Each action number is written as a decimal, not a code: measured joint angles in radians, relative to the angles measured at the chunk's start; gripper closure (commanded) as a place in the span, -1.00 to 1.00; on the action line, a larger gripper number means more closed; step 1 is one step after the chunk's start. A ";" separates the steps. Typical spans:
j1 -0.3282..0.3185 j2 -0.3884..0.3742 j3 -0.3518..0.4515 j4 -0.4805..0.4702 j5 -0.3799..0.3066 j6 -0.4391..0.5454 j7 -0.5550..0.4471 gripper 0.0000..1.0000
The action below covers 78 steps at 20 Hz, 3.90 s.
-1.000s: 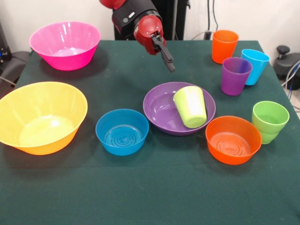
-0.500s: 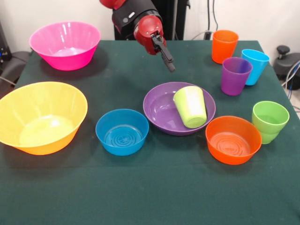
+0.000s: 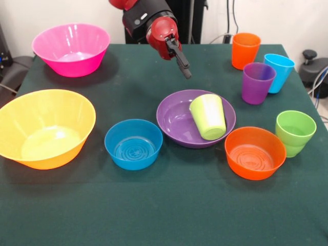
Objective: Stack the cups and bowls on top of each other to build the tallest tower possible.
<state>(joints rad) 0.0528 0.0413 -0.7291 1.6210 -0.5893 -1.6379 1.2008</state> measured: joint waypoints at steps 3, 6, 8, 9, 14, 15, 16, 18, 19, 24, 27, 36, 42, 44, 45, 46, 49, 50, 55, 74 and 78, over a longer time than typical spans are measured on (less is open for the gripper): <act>0.000 0.000 0.000 0.000 0.000 0.000 0.000 -1.00; 0.000 0.000 -0.001 0.000 0.000 0.000 0.000 -1.00; 0.000 0.000 -0.001 0.000 0.000 0.000 0.000 -1.00; 0.000 0.000 -0.001 0.000 0.000 0.000 0.000 -1.00; -0.003 0.000 -0.001 0.000 0.000 0.000 0.000 -1.00; -0.006 0.000 -0.001 0.000 0.000 0.000 0.000 -1.00; -0.008 0.000 -0.001 0.000 0.000 0.000 0.000 -1.00; -0.012 0.000 -0.001 0.000 0.000 0.000 0.000 -1.00; -0.016 0.000 -0.001 0.000 0.000 0.000 0.000 -1.00; -0.026 0.001 -0.001 -0.001 0.000 0.000 0.000 -1.00; -0.027 0.007 -0.002 -0.007 0.000 0.005 0.000 -1.00; -0.027 0.034 -0.002 -0.029 0.000 0.024 0.000 -1.00; -0.029 0.047 -0.002 -0.038 0.000 0.024 0.000 -1.00; -0.030 0.056 -0.002 -0.046 0.000 0.024 0.000 -1.00; -0.030 0.058 -0.002 -0.048 -0.001 0.024 0.000 -1.00; -0.030 0.061 -0.002 -0.051 -0.002 0.024 0.000 -1.00; -0.030 0.076 -0.002 -0.058 -0.005 0.024 0.000 -1.00; -0.030 0.077 -0.002 -0.058 -0.005 0.024 0.000 -1.00; -0.030 0.095 -0.002 -0.062 -0.011 0.024 0.000 -1.00; -0.015 0.134 -0.009 -0.130 -0.063 0.024 0.000 -1.00; -0.007 0.143 -0.014 -0.137 -0.064 0.024 0.000 -1.00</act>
<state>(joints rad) 0.0462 0.1843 -0.7434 1.4838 -0.6531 -1.6143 1.2008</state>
